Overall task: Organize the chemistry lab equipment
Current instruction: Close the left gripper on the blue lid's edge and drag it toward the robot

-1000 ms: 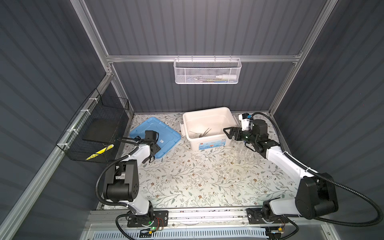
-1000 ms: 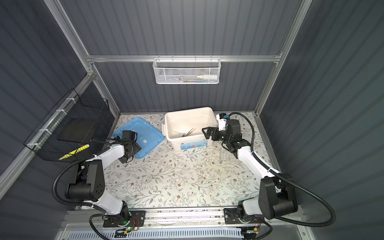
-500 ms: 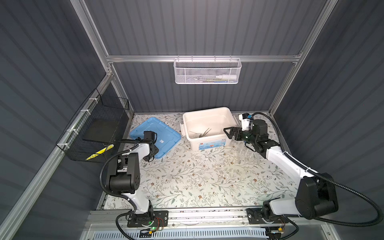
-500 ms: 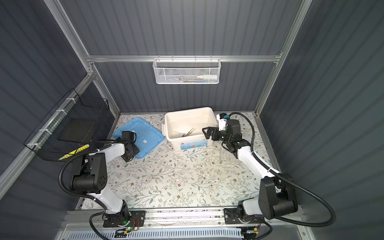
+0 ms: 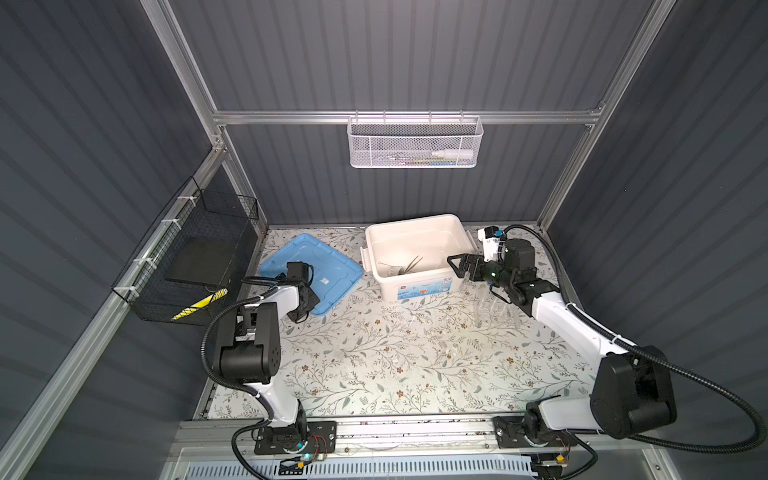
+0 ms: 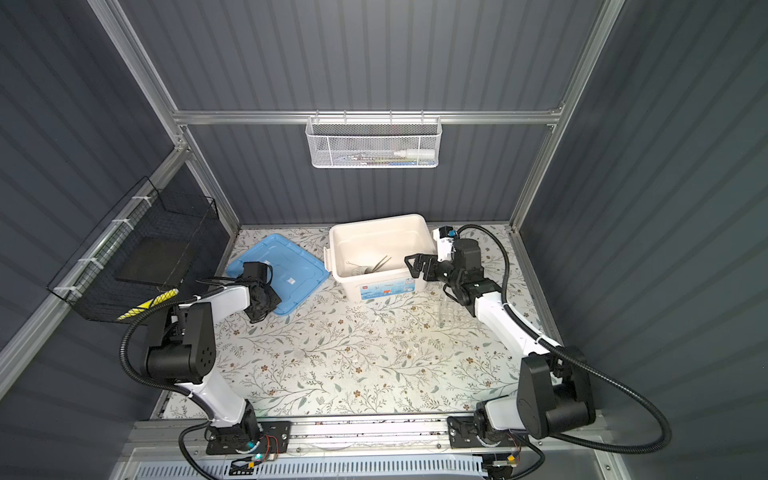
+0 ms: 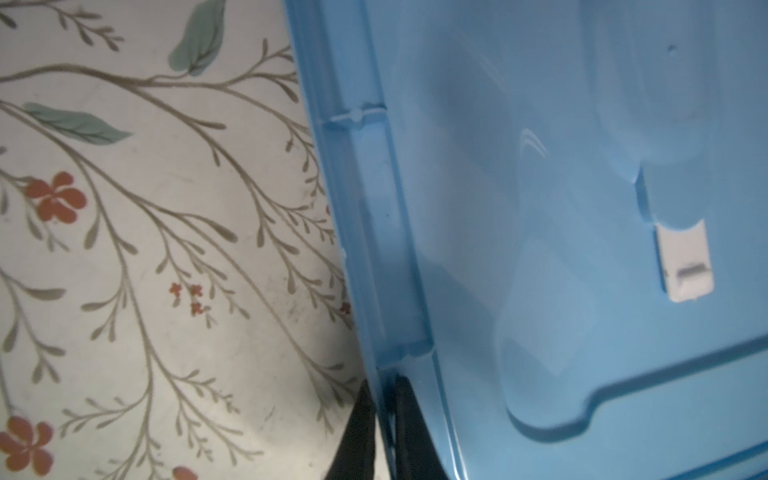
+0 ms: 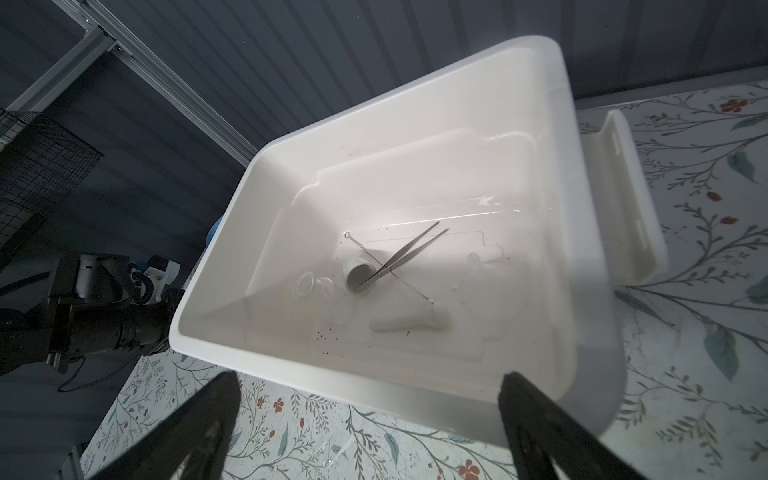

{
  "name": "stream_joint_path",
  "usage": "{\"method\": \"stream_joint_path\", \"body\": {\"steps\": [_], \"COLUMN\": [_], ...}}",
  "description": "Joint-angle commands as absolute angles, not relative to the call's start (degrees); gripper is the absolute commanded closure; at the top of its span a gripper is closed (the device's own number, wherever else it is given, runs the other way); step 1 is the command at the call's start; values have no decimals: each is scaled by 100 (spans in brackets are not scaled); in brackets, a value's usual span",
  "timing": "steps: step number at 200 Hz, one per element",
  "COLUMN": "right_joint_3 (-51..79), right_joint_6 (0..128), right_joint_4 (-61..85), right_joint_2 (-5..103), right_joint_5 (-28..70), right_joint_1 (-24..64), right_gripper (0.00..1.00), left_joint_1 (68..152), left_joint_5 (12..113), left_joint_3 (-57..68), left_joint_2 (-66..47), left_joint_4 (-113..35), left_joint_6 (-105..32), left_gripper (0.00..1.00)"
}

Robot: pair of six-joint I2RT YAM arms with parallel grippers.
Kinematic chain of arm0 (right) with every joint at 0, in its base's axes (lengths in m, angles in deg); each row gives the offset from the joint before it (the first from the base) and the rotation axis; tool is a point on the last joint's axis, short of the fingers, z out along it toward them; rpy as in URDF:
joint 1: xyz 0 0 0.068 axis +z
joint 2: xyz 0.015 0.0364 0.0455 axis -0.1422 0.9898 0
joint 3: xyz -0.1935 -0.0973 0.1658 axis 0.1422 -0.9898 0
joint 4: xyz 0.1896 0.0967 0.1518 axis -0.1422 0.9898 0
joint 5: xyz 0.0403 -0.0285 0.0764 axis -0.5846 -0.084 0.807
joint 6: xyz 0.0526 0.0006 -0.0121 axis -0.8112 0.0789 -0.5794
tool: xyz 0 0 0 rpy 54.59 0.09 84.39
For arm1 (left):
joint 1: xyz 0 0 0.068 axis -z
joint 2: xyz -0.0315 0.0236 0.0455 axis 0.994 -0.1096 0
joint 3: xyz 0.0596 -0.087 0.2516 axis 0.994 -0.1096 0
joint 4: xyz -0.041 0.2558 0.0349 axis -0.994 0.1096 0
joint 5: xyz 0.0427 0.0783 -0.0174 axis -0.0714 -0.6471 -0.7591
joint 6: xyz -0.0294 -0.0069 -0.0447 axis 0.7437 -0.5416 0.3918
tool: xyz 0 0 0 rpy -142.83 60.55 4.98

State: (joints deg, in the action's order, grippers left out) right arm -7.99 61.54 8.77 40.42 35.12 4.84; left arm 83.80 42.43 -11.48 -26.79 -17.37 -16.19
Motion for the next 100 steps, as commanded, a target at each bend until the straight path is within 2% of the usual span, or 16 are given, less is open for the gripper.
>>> {"method": "stream_joint_path", "body": {"steps": [1, 62, 100], "right_joint_3": [-567, -392, -222], "right_joint_6": [6259, 6291, 6425], "right_joint_4": [1089, 1161, 1302], "right_joint_2": [4102, 4184, 4300], "right_joint_5": [3564, 3616, 3638], "right_joint_1": [505, 518, 516], "right_gripper": [1, 1, 1], "left_joint_1": [8388, 8767, 9087], "left_joint_5": [4730, 4594, 4136], "left_joint_3": [-1479, -1520, -1527], "left_joint_2": [-2589, -2159, -1909], "left_joint_4": [-1434, -721, -213], "left_joint_6": [-1815, -2181, -2179], "left_gripper": [93, 95, 95]}}
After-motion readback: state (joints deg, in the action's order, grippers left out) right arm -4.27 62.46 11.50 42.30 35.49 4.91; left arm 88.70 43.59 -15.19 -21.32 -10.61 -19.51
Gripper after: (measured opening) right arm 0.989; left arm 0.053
